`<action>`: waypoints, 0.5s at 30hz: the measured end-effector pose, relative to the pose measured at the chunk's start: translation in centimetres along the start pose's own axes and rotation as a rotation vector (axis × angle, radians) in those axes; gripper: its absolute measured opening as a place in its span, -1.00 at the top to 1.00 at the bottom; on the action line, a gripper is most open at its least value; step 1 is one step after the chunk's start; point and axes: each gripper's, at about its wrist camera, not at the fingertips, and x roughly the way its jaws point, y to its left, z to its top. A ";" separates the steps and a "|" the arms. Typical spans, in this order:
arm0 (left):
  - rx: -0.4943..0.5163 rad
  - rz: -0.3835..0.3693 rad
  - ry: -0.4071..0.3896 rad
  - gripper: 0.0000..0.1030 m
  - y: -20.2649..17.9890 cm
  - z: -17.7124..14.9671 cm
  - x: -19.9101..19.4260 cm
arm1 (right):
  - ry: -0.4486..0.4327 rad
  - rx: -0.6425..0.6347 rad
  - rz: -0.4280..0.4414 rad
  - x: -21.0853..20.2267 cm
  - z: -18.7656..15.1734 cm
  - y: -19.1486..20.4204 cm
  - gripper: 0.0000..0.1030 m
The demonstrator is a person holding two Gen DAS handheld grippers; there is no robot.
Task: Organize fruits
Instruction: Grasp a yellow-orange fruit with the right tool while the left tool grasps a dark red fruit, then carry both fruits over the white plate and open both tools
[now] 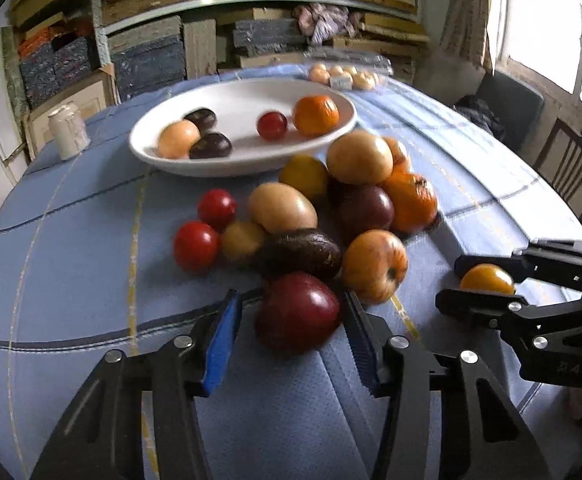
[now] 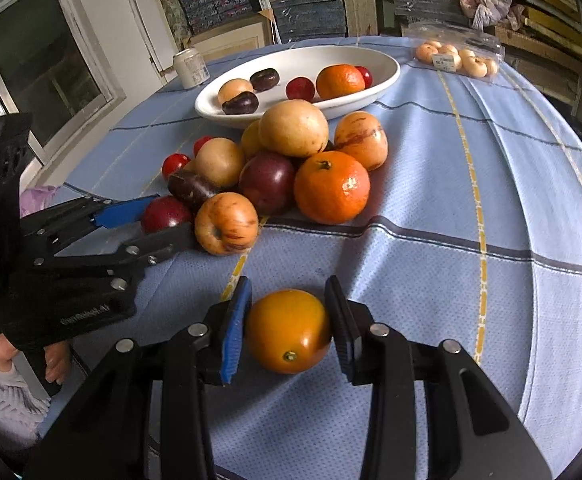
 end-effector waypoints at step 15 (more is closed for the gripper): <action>-0.021 0.029 -0.093 0.22 1.4 2.8 -2.9 | -0.076 0.093 0.054 -2.1 2.2 -2.3 0.28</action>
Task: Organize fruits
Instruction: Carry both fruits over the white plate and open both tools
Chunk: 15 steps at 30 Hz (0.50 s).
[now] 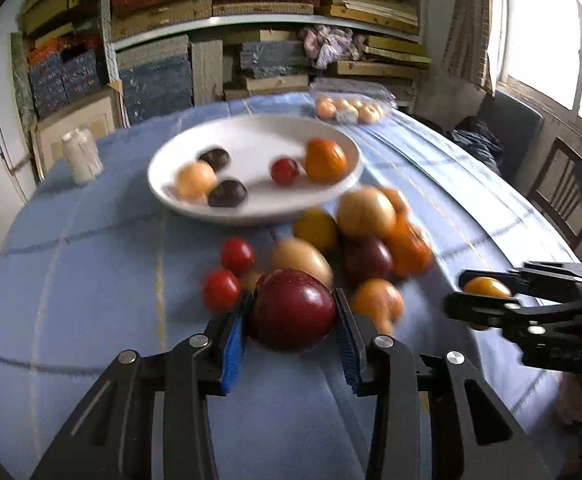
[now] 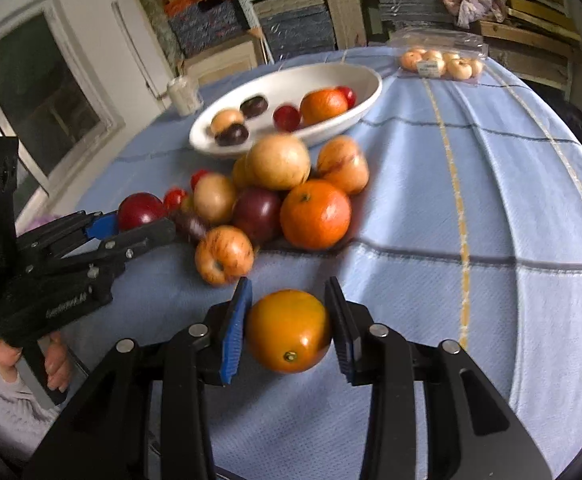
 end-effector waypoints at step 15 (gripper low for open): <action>-0.119 0.136 -0.003 0.21 6.0 11.3 9.2 | -0.103 -0.182 -0.193 8.7 17.4 1.8 0.28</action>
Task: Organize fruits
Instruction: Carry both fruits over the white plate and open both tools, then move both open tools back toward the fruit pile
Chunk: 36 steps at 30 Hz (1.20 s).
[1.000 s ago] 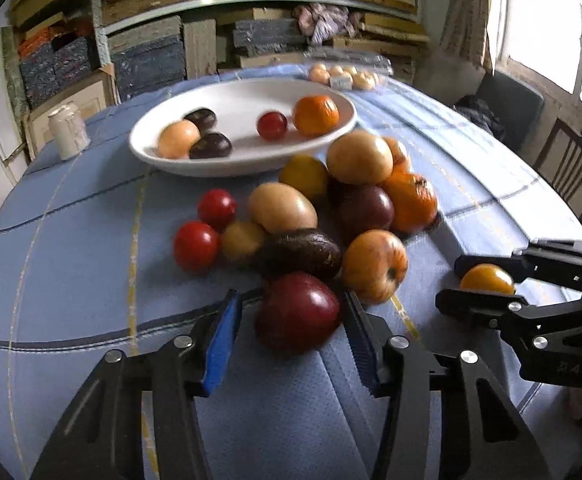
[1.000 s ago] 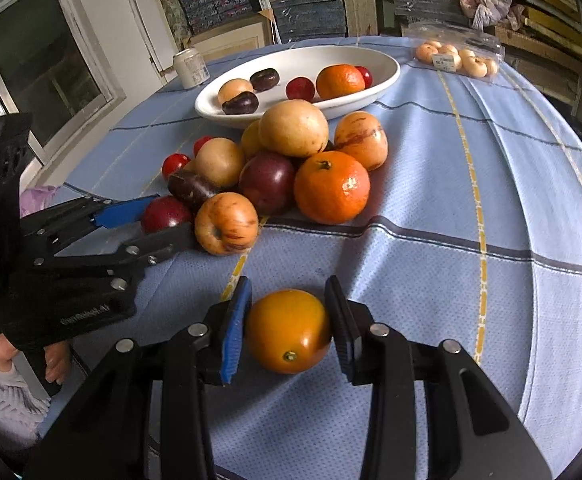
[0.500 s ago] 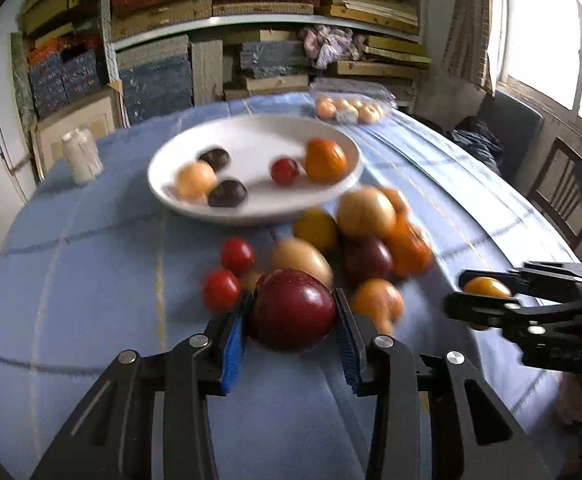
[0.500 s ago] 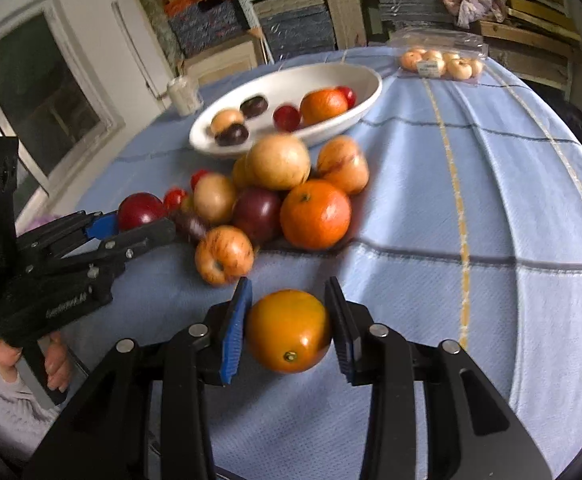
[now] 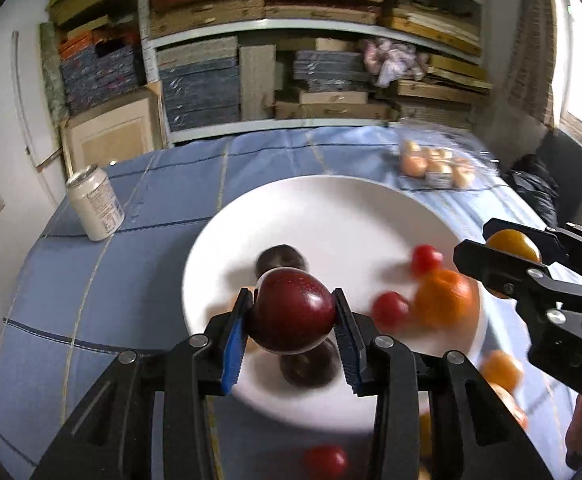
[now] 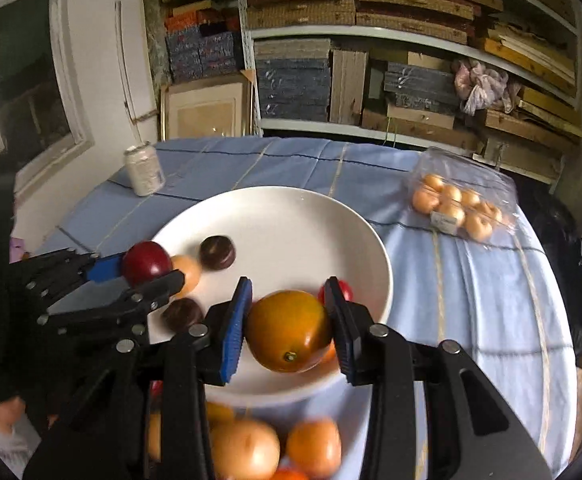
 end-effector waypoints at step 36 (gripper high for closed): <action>-0.150 0.066 -0.058 -0.84 2.8 -10.9 -9.0 | -0.023 -0.014 -0.145 -7.8 -10.6 1.0 -0.56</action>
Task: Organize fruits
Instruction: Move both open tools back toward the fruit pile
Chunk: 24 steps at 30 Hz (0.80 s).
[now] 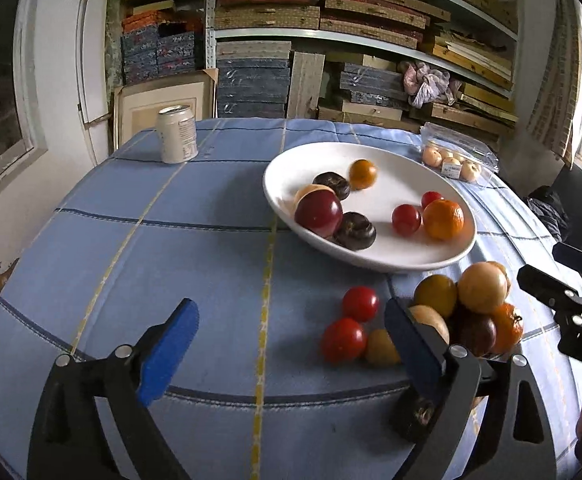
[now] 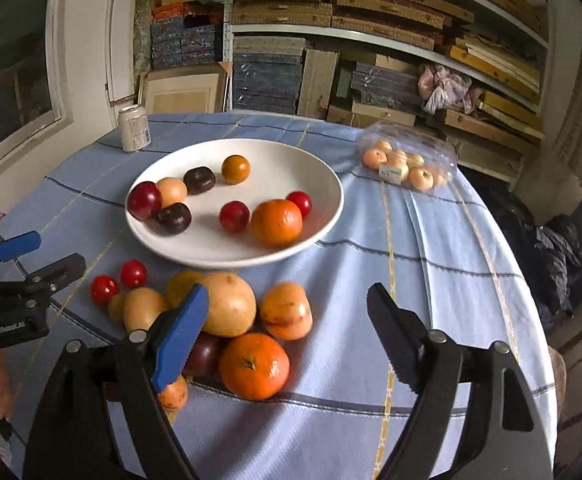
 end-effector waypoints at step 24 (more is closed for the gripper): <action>0.037 -0.006 0.083 -0.84 -0.6 -0.5 2.0 | 0.037 0.012 -0.046 1.1 -0.3 -0.8 -0.61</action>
